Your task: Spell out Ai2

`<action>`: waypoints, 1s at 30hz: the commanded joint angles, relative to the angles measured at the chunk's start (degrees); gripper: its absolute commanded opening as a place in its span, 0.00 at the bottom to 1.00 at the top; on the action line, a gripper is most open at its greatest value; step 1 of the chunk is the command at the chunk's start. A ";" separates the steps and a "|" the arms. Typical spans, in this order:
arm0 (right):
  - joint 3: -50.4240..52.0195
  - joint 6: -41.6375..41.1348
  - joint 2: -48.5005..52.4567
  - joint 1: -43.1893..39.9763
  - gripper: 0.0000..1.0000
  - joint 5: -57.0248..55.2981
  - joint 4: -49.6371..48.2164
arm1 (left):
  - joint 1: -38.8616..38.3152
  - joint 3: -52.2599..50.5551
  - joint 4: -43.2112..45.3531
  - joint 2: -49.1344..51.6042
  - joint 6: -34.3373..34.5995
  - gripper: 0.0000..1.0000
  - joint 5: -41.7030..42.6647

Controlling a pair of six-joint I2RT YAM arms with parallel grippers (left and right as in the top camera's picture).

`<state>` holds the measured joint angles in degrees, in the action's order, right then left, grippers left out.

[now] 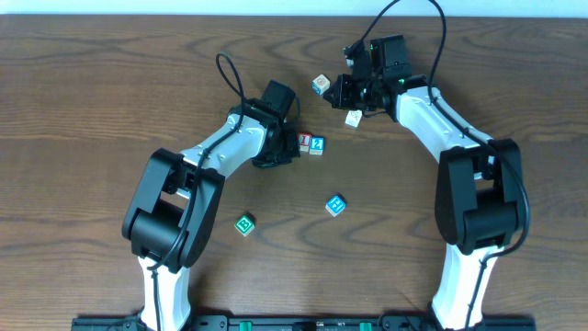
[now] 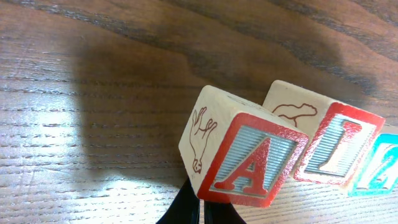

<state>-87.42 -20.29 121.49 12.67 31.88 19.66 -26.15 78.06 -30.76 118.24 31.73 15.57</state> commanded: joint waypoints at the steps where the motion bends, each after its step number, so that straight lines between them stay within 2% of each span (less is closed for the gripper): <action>1: -1.18 0.66 0.35 -0.04 0.01 0.07 0.31 | -0.24 -0.44 0.00 0.76 0.66 0.06 -0.55; 30: -1.18 1.60 0.37 0.11 0.01 0.04 2.25 | -1.38 -0.44 3.17 0.79 1.29 0.06 0.94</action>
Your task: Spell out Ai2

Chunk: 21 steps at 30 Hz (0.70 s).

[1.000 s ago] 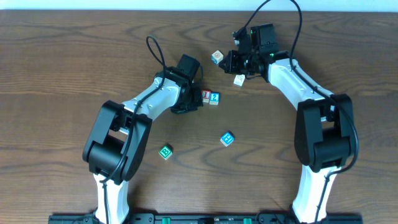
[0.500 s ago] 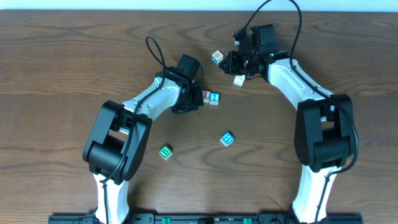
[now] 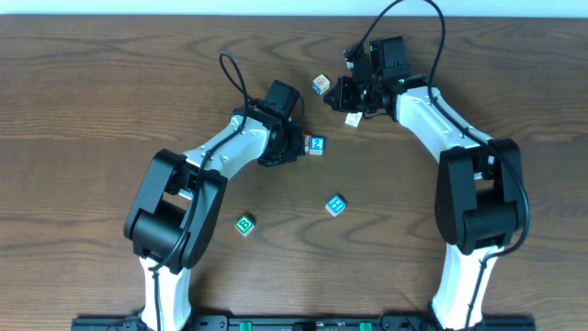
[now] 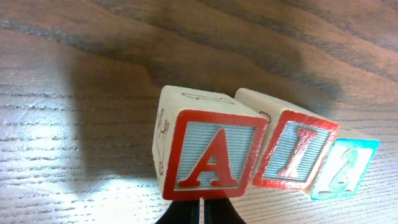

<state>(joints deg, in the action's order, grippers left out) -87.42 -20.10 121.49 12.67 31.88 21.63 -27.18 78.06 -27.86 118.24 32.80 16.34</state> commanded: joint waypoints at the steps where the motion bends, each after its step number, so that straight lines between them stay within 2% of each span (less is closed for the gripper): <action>1: -1.18 1.57 0.37 0.13 0.02 0.02 0.46 | -0.35 -0.44 0.42 0.76 0.22 0.06 0.15; 13: -1.18 1.55 0.37 0.13 0.01 0.04 0.50 | -0.35 -0.44 0.63 0.79 0.20 0.06 -0.20; 21: -1.18 1.99 0.35 0.81 0.02 0.07 0.50 | 0.09 -0.44 -3.19 -1.81 -2.34 0.06 -0.28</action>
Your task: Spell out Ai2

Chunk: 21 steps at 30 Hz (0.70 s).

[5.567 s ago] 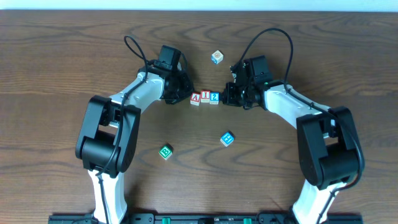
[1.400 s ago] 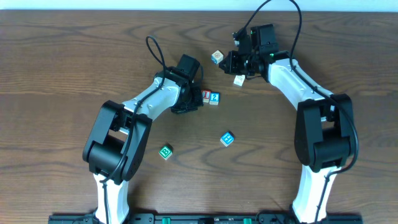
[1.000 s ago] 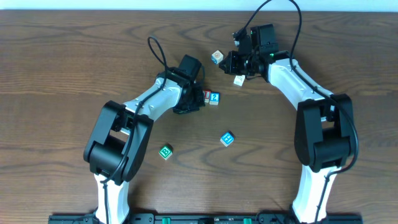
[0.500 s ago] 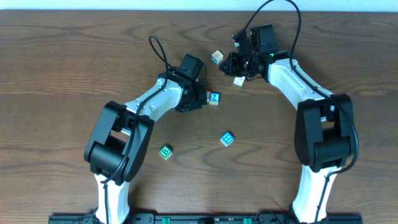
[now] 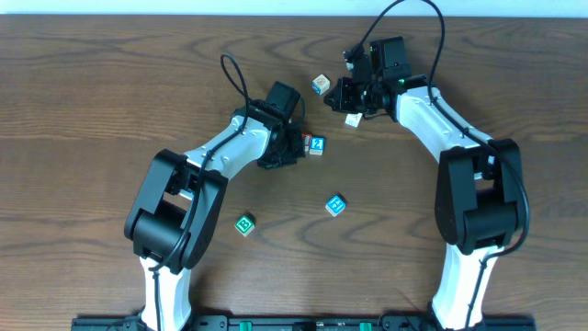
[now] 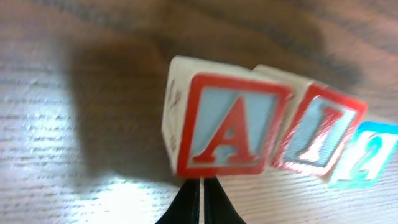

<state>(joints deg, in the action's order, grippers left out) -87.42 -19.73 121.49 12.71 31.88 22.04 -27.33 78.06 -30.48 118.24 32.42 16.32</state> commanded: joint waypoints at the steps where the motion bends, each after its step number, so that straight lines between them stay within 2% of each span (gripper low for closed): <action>1: -1.18 1.86 0.35 1.03 0.02 0.09 0.07 | 0.37 -0.44 -0.66 -2.86 -2.60 0.06 -0.44; 5: -1.18 2.69 0.35 2.43 0.02 0.13 0.31 | 1.09 -0.44 -2.34 -8.44 -3.61 0.05 -7.61; 10: -1.18 5.25 0.39 4.20 0.02 0.09 2.97 | 3.08 -0.44 -3.10 -13.53 -6.16 0.06 -12.50; 18: -1.18 9.01 0.70 4.85 0.02 -0.24 7.61 | 6.99 -0.44 -2.73 -13.51 -10.23 0.06 -13.09; 21: -1.18 8.52 0.81 4.70 0.02 -3.89 9.16 | 7.93 -0.46 -2.12 -12.96 -12.07 0.06 -11.63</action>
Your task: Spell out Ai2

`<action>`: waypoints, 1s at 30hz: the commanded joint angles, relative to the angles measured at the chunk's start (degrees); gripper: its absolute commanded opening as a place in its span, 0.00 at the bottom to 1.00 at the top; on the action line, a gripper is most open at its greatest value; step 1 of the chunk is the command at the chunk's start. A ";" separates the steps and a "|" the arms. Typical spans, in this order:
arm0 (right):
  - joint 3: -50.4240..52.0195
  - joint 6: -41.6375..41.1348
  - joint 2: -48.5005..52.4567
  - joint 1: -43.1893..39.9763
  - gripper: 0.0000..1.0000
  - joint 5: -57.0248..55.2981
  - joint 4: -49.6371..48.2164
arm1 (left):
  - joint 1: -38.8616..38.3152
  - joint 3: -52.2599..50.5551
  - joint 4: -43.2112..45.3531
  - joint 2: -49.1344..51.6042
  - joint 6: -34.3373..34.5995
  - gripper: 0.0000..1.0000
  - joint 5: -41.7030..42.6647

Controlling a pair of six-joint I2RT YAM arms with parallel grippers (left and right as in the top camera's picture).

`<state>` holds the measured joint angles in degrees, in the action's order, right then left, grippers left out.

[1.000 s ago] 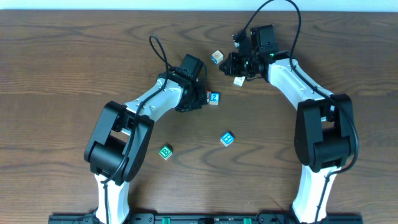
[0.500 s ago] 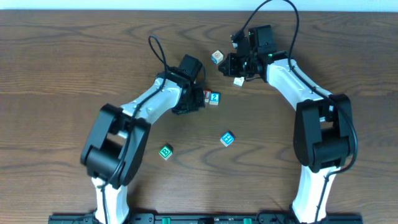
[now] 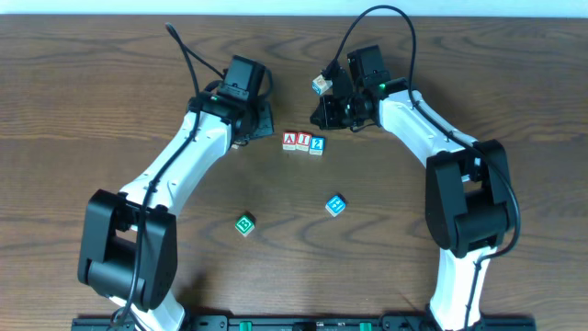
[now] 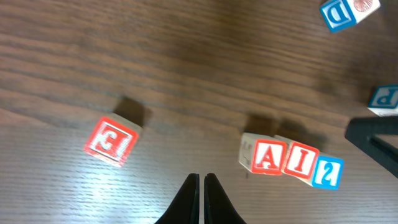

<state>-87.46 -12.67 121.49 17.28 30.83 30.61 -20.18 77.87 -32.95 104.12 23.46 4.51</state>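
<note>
Three blocks stand side by side in a row on the wooden table: a red A [image 3: 288, 140] [image 4: 268, 155], a red I [image 3: 302, 141] [image 4: 303, 160] and a blue 2 [image 3: 317, 144] [image 4: 328, 172]. My left gripper [image 3: 261, 121] [image 4: 201, 180] hangs up and to the left of the row, clear of it, shut with nothing between its fingers. My right gripper [image 3: 327, 114] sits just beyond the row's far right end. Its dark fingers [image 4: 373, 138] show at the left wrist view's edge, and whether they are open or shut does not show.
A red 3 block [image 4: 112, 140] lies left of the row near my left gripper. A blue D block [image 4: 341, 14] [image 3: 320, 85] and a blue P block [image 4: 384, 99] lie by the right gripper. A blue block [image 3: 336, 204] and a green block [image 3: 244, 224] sit nearer the front.
My left gripper was pressed up close behind the A block and is now drawn back up and to the left, leaving the row standing free. The right gripper has shifted left and nearer the row.
At first the A block stood tilted and askew beside the I, with my shut left gripper just under it. Then A was squared up against I and 2. It stayed close in line, and now the gripper is away and the row A, I, 2 stands alone.
</note>
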 commanded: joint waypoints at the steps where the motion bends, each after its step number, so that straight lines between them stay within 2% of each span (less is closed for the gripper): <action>1: -1.14 0.55 0.81 -0.11 0.01 -3.98 0.98 | 0.94 -0.26 0.52 1.36 -3.43 0.06 0.31; 4: -1.14 -2.01 0.81 -1.25 0.02 -4.04 2.99 | 1.11 -0.26 1.11 2.29 -5.22 0.06 0.92; 14: -1.14 -1.92 0.79 -1.95 0.02 -9.46 12.02 | 1.11 -0.26 1.95 3.17 -5.73 0.06 1.40; 30: -0.90 -2.29 0.85 0.87 0.01 -10.32 12.70 | 1.11 -0.26 2.14 3.41 -5.73 0.06 1.38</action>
<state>-87.50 -14.06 121.49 17.47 20.91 43.09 -19.22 77.87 -30.98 106.41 19.00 5.80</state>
